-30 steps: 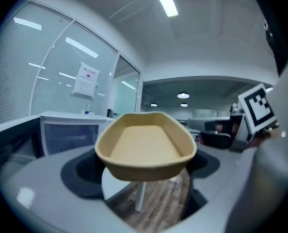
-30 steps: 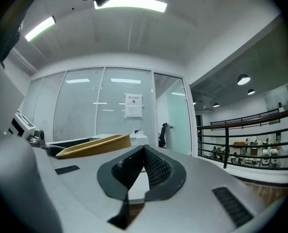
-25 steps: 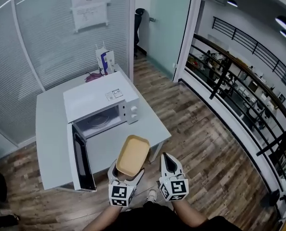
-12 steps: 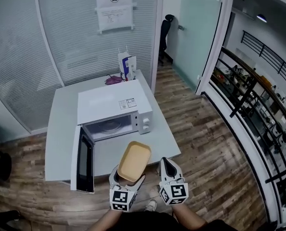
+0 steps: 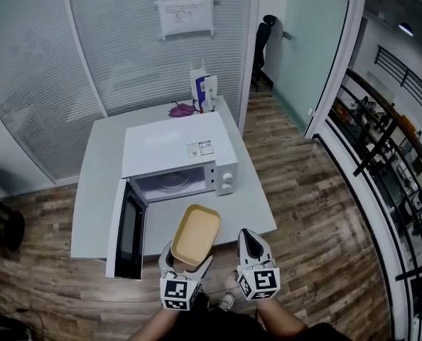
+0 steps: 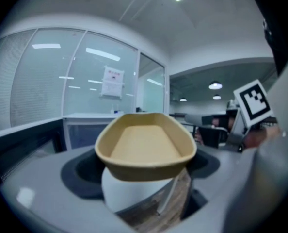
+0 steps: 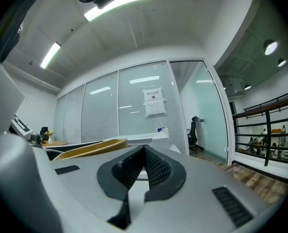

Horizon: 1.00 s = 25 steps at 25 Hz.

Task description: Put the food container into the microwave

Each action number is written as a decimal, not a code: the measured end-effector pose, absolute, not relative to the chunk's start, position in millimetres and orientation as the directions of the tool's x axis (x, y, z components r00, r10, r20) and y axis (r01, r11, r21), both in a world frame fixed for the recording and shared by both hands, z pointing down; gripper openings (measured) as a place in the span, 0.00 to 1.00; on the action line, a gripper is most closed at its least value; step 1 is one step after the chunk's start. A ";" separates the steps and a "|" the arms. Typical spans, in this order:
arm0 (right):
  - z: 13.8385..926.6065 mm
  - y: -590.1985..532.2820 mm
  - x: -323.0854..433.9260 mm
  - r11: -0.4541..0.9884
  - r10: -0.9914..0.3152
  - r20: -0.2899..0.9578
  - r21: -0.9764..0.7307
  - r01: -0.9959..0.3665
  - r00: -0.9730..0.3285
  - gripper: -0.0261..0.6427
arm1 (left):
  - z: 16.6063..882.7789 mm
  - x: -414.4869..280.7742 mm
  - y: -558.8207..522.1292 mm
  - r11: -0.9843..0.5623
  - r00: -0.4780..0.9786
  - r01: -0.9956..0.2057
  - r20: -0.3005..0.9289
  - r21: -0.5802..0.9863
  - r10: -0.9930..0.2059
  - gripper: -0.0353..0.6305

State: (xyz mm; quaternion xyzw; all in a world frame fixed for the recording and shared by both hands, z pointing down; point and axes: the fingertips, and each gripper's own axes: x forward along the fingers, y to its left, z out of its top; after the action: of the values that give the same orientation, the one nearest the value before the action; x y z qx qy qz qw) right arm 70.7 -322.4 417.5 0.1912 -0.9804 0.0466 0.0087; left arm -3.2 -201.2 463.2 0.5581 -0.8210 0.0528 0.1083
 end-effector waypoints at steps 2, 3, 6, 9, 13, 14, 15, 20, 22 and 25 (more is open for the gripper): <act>417.9 -324.8 59.3 0.924 -0.370 0.036 -0.084 -0.372 -0.928 0.05 | 467.6 -14.4 -201.0 0.382 -0.363 -0.923 0.240 0.035 -0.900 0.81; 418.1 -325.5 53.5 0.927 -0.366 0.037 -0.079 -0.367 -0.930 0.05 | 470.7 -19.9 -201.5 0.387 -0.367 -0.921 0.241 0.038 -0.898 0.81; 418.8 -326.8 34.3 0.934 -0.351 0.045 -0.059 -0.353 -0.935 0.05 | 479.9 -37.9 -203.5 0.397 -0.374 -0.917 0.249 0.048 -0.893 0.81; 418.1 -329.6 14.3 0.937 -0.344 0.051 -0.044 -0.346 -0.938 0.05 | 483.1 -55.0 -205.9 0.400 -0.376 -0.915 0.253 0.051 -0.891 0.81; 419.8 -330.7 -15.5 0.942 -0.330 0.056 -0.039 -0.332 -0.942 0.05 | 483.7 -80.0 -209.7 0.405 -0.379 -0.912 0.245 0.063 -0.892 0.81; 421.7 -330.3 -22.1 0.944 -0.325 0.060 -0.037 -0.327 -0.944 0.05 | 484.6 -85.5 -211.1 0.406 -0.380 -0.911 0.243 0.066 -0.892 0.81; 424.5 -329.9 -28.1 0.946 -0.319 0.066 -0.034 -0.321 -0.946 0.05 | 485.9 -90.2 -212.4 0.407 -0.380 -0.911 0.245 0.069 -0.892 0.81; 444.2 -331.1 -61.9 0.954 -0.293 0.114 -0.023 -0.297 -0.949 0.05 | 496.9 -113.9 -215.7 0.419 -0.387 -0.905 0.267 0.076 -0.883 0.81; 449.1 -331.1 -74.0 0.957 -0.285 0.124 -0.015 -0.289 -0.950 0.05 | 501.5 -122.4 -215.0 0.424 -0.392 -0.903 0.273 0.068 -0.878 0.81; 449.7 -328.6 -87.2 0.961 -0.274 0.131 -0.005 -0.277 -0.953 0.05 | 507.2 -128.9 -210.8 0.430 -0.392 -0.900 0.287 0.078 -0.874 0.81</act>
State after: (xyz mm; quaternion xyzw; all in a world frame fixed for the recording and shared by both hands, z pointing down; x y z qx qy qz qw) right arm -87.2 -328.6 449.7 0.1396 -0.9880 0.0115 0.0647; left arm -128.9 -210.8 507.2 0.5322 -0.8331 0.0452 0.1437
